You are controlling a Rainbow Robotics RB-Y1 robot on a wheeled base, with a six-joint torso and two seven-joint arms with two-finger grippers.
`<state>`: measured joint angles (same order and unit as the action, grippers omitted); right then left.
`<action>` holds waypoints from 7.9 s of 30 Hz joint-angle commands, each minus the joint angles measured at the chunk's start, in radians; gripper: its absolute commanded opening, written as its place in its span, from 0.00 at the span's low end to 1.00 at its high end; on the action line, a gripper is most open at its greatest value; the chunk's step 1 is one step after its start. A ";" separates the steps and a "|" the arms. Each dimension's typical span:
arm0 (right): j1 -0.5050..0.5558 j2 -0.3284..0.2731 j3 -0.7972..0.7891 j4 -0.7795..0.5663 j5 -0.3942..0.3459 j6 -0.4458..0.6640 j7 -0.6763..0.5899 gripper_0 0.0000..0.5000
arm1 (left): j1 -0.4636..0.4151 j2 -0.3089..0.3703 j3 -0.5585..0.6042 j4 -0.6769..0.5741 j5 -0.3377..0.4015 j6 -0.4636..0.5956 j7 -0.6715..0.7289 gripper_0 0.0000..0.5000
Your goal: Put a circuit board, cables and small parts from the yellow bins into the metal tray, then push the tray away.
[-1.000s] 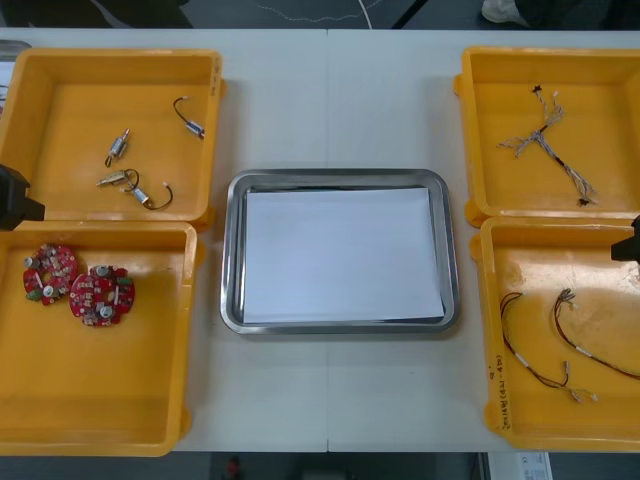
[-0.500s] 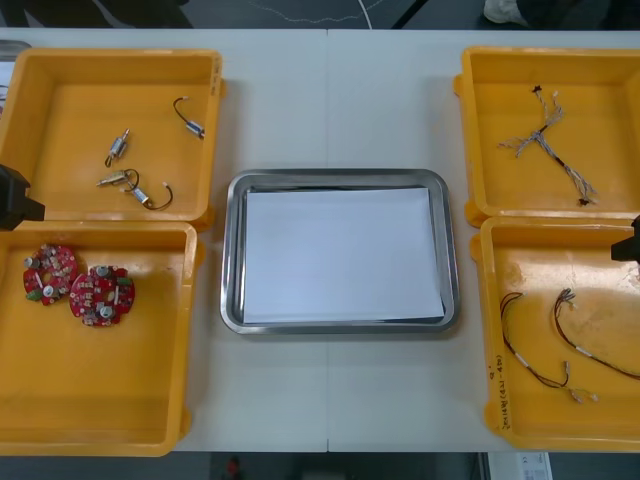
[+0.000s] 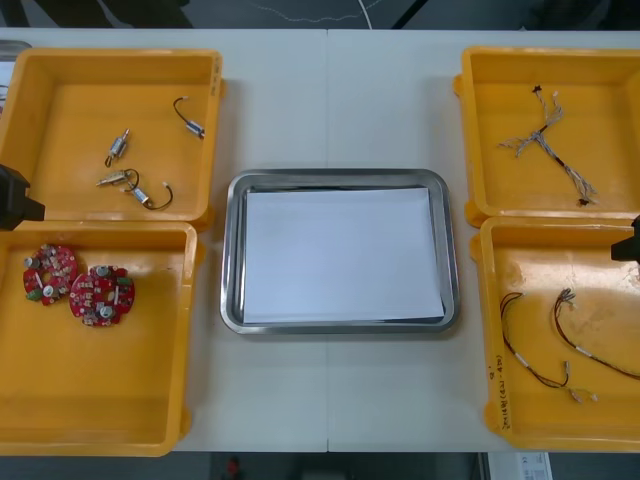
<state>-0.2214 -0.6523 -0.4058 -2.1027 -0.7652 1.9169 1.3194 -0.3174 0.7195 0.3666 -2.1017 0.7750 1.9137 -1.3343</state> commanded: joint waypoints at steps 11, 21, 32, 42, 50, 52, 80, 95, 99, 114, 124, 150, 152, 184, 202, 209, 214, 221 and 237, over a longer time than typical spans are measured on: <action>-0.023 -0.038 -0.014 -0.010 -0.005 0.003 0.052 1.00 | 0.017 -0.008 -0.014 -0.018 0.007 0.006 -0.100 1.00; -0.023 -0.038 -0.014 -0.010 -0.005 0.003 0.052 1.00 | 0.017 -0.008 -0.014 -0.018 0.007 0.006 -0.100 1.00; -0.023 -0.038 -0.014 -0.010 -0.005 0.003 0.052 1.00 | 0.017 -0.008 -0.014 -0.018 0.007 0.006 -0.100 1.00; -0.023 -0.038 -0.014 -0.010 -0.005 0.003 0.052 1.00 | 0.017 -0.008 -0.014 -0.018 0.007 0.006 -0.100 1.00; -0.019 -0.046 -0.018 -0.026 -0.002 0.003 0.055 1.00 | 0.055 -0.042 -0.032 0.011 0.009 0.006 -0.100 1.00; -0.010 -0.046 -0.016 -0.042 -0.005 0.003 0.055 1.00 | 0.047 -0.038 -0.038 0.022 0.010 0.006 -0.101 1.00; 0.281 -0.148 -0.151 -0.131 -0.134 -0.088 0.178 1.00 | 0.067 0.095 -0.120 0.109 0.185 0.006 -0.178 1.00; 0.514 -0.187 -0.133 -0.143 -0.224 -0.372 0.455 1.00 | 0.182 0.244 -0.215 0.112 0.222 -0.165 -0.281 1.00; 0.562 -0.199 -0.065 -0.143 -0.223 -0.458 0.563 1.00 | 0.207 0.265 -0.219 0.150 0.247 -0.243 -0.364 1.00; 0.651 -0.334 0.157 -0.142 -0.137 -0.671 0.712 1.00 | 0.224 0.314 -0.287 0.322 0.306 -0.492 -0.664 1.00; 0.645 -0.365 0.248 -0.076 -0.108 -0.779 0.732 1.00 | 0.224 0.327 -0.334 0.437 0.359 -0.613 -0.842 1.00; 0.507 -0.394 0.418 0.102 -0.105 -0.929 0.753 1.00 | 0.235 0.370 -0.408 0.486 0.446 -0.705 -0.884 1.00; 0.502 -0.394 0.424 0.108 -0.105 -0.929 0.753 1.00 | 0.239 0.371 -0.408 0.486 0.445 -0.705 -0.887 1.00; 0.497 -0.394 0.495 0.145 -0.083 -0.980 0.745 1.00 | 0.248 0.380 -0.371 0.486 0.397 -0.667 -0.945 1.00; 0.497 -0.394 0.509 0.145 -0.063 -1.009 0.735 0.00 | 0.258 0.379 -0.373 0.486 0.395 -0.673 -0.954 0.37; 0.497 -0.394 0.450 0.138 -0.074 -0.990 0.732 0.00 | 0.259 0.379 -0.387 0.486 0.391 -0.691 -0.957 0.00; 0.497 -0.394 0.344 0.098 -0.089 -0.889 0.730 0.00 | 0.259 0.380 -0.385 0.485 0.399 -0.691 -0.957 0.00; 0.496 -0.394 0.182 0.030 -0.190 -0.699 0.730 0.00 | 0.259 0.380 -0.367 0.465 0.402 -0.674 -0.948 0.00; 0.275 -0.392 -0.031 -0.034 -0.371 -0.263 0.727 0.00 | 0.259 0.380 -0.198 0.359 0.403 -0.469 -0.934 0.00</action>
<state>0.1166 -1.0166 -0.3878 -2.1096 -1.1232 1.6083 2.0324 -0.0789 1.0550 0.1234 -1.6965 1.1767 1.4218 -2.2022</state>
